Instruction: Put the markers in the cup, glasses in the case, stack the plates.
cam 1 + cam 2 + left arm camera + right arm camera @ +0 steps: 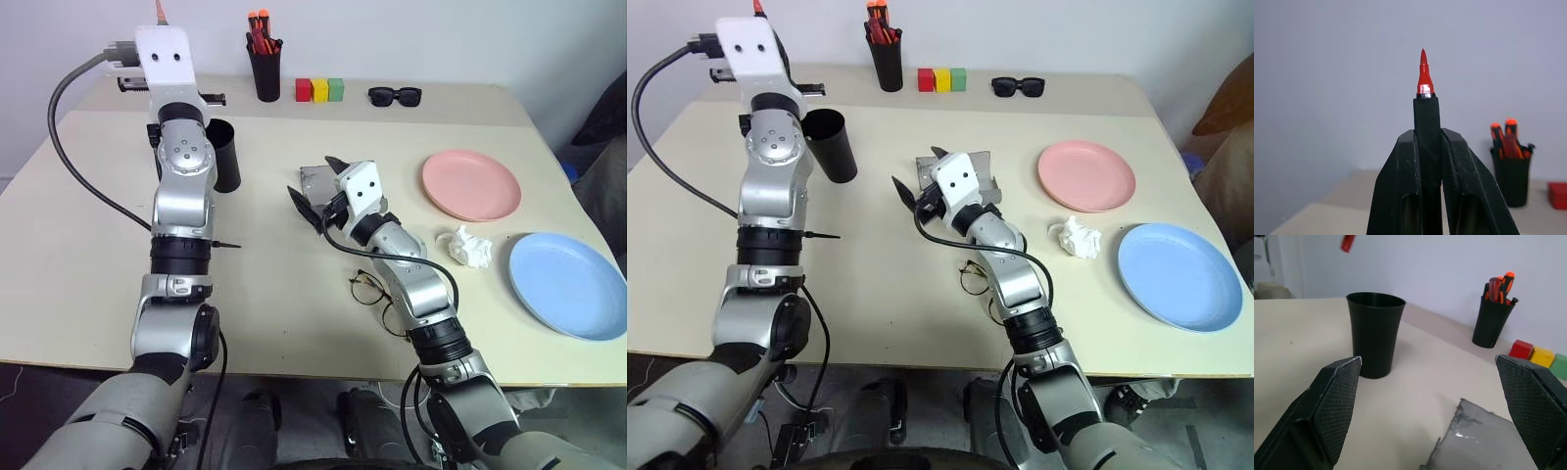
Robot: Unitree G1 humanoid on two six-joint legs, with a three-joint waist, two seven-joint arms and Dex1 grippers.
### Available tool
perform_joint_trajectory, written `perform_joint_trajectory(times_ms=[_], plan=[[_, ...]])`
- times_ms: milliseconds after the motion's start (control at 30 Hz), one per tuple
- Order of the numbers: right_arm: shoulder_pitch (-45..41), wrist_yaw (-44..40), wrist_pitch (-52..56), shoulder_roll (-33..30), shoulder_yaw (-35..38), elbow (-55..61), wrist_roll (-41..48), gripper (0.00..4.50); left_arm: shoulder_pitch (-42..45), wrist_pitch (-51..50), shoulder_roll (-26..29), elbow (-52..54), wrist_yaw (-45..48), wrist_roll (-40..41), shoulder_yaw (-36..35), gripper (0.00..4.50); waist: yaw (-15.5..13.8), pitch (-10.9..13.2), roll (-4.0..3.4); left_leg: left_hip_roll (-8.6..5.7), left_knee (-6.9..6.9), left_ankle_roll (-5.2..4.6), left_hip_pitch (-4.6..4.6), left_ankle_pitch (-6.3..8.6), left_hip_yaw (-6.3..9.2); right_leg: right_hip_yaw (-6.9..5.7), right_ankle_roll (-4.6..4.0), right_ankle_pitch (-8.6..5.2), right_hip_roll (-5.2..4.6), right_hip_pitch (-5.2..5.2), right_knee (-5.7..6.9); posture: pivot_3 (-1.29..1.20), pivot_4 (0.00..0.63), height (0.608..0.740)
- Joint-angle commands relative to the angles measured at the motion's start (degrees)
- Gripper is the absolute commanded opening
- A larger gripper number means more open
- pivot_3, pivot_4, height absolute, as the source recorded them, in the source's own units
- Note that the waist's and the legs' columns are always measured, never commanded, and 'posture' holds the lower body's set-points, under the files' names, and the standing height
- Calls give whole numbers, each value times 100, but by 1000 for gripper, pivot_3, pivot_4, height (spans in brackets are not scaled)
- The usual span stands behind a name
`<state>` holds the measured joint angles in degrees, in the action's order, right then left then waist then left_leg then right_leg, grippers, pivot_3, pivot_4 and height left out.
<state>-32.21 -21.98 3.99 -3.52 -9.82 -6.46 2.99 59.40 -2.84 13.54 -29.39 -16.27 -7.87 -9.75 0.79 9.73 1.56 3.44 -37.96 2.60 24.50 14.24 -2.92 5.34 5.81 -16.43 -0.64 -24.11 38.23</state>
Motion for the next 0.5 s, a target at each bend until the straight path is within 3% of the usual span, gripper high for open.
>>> perform_joint_trajectory(times_ms=[33, 267, 433, 500], plan=[[21, 28, -139, 84, -14, 205, 26, 4500, 334, 748, 102, -851, -13, 37, 28, 32, 1, 0, 0, 0, 0, 0, 0, 0, -1, 0, 0, 0, 0, 0, 0, 0, 150, 732], [167, -1, -80, 81, -26, 343, 62, 4500, 655, 1616, 157, -2517, 2, 54, 83, 32, 5, 0, 0, 0, 0, 0, 1, 0, -3, -1, 0, 0, 1, -1, 0, 0, 150, 732], [168, -16, -62, 53, -3, 353, 68, 4500, 703, 1865, 139, -2931, 36, 92, 96, 32, 7, 0, 0, 1, 0, 0, 1, 0, -4, -2, 0, 0, 2, -2, 1, 0, 150, 732], [162, -22, -58, 50, -1, 348, 71, 4500, 707, 1905, 135, -2991, -29, 77, 97, 1001, 5, 0, 0, 0, 0, 0, 2, 0, -4, -2, 1, 0, 2, -2, 1, 0, 150, 732]])
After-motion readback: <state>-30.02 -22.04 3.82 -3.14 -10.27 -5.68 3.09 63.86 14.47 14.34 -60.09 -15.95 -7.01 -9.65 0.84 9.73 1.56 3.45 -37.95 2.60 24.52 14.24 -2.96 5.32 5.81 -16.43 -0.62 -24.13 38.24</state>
